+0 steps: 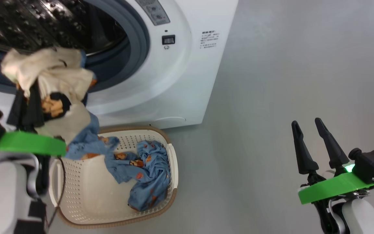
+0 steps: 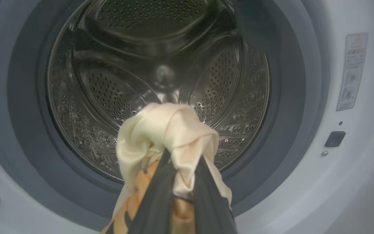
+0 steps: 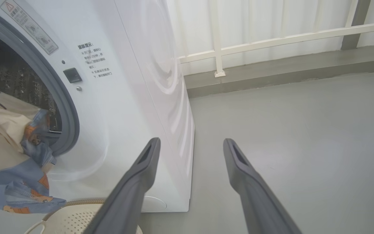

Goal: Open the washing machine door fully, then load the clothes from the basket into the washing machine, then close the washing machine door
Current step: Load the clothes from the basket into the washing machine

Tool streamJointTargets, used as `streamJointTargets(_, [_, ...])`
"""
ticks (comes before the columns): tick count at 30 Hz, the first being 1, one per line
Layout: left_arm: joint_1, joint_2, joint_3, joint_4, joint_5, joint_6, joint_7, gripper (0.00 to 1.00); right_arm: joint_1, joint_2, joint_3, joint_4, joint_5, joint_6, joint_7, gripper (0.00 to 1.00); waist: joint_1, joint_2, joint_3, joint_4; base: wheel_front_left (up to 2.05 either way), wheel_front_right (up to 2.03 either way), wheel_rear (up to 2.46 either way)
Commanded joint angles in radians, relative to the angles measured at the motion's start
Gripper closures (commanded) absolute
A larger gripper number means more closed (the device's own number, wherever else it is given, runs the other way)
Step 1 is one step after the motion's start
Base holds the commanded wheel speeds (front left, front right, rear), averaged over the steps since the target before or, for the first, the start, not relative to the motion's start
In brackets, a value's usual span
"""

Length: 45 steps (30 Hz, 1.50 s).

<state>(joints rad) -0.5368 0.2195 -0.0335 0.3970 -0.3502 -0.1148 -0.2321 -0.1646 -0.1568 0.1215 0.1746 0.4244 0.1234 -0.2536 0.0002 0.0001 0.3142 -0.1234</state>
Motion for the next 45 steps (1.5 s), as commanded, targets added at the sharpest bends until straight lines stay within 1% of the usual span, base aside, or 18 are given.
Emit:
streamJointTargets(1, [-0.047, 0.044, 0.025, -0.006, 0.014, -0.004, 0.004, 1.00, -0.024, -0.004, 0.020, -0.024, -0.007, 0.007, -0.008, 0.00, -0.0002, -0.0001, 0.033, -0.015, 0.00, 0.00, 0.00])
streamJointTargets(10, [-0.273, 0.077, 0.002, 0.182, 0.035, -0.004, 0.023, 1.00, -0.076, 0.015, 0.038, -0.026, -0.007, 0.007, -0.008, 0.00, -0.0002, -0.0001, 0.106, -0.046, 0.00, 0.00, 0.00])
streamJointTargets(23, [-0.582, 0.114, -0.031, 0.532, 0.042, -0.007, 0.041, 1.00, -0.137, 0.039, 0.076, -0.030, -0.007, 0.007, -0.008, 0.00, -0.0002, -0.0001, 0.201, -0.092, 0.00, 0.00, 0.00])
streamJointTargets(31, [-0.739, 0.135, -0.065, 0.694, 0.057, -0.010, 0.045, 1.00, -0.173, 0.052, 0.108, -0.033, -0.003, 0.007, -0.008, 0.00, -0.0002, -0.0001, 0.261, -0.128, 0.00, 0.00, 0.00])
streamJointTargets(36, [-0.802, 0.148, -0.089, 0.749, 0.073, -0.011, 0.044, 1.00, -0.188, 0.059, 0.122, -0.035, -0.002, 0.007, -0.008, 0.00, -0.0002, -0.0001, 0.289, -0.143, 0.00, 0.00, 0.00])
streamJointTargets(39, [-0.848, 0.157, -0.099, 0.770, 0.079, -0.011, 0.026, 1.00, -0.198, 0.064, 0.132, -0.036, -0.001, 0.007, -0.008, 0.00, -0.0002, -0.0001, 0.309, -0.153, 0.00, 0.00, 0.00])
streamJointTargets(42, [-0.894, 0.170, -0.104, 0.767, 0.085, -0.011, -0.004, 1.00, -0.208, 0.070, 0.141, -0.039, -0.001, 0.007, -0.008, 0.00, -0.0002, -0.0001, 0.328, -0.162, 0.00, 0.00, 0.00])
streamJointTargets(44, [-0.922, 0.178, -0.101, 0.746, 0.087, -0.008, -0.021, 1.00, -0.213, 0.073, 0.144, -0.042, -0.001, 0.007, -0.008, 0.00, -0.0002, -0.0001, 0.339, -0.166, 0.00, 0.00, 0.00])
streamJointTargets(45, [-0.943, 0.185, -0.101, 0.712, 0.094, -0.003, -0.027, 1.00, -0.219, 0.076, 0.146, -0.044, 0.000, 0.007, -0.008, 0.00, -0.0002, -0.0001, 0.350, -0.169, 0.00, 0.00, 0.00])
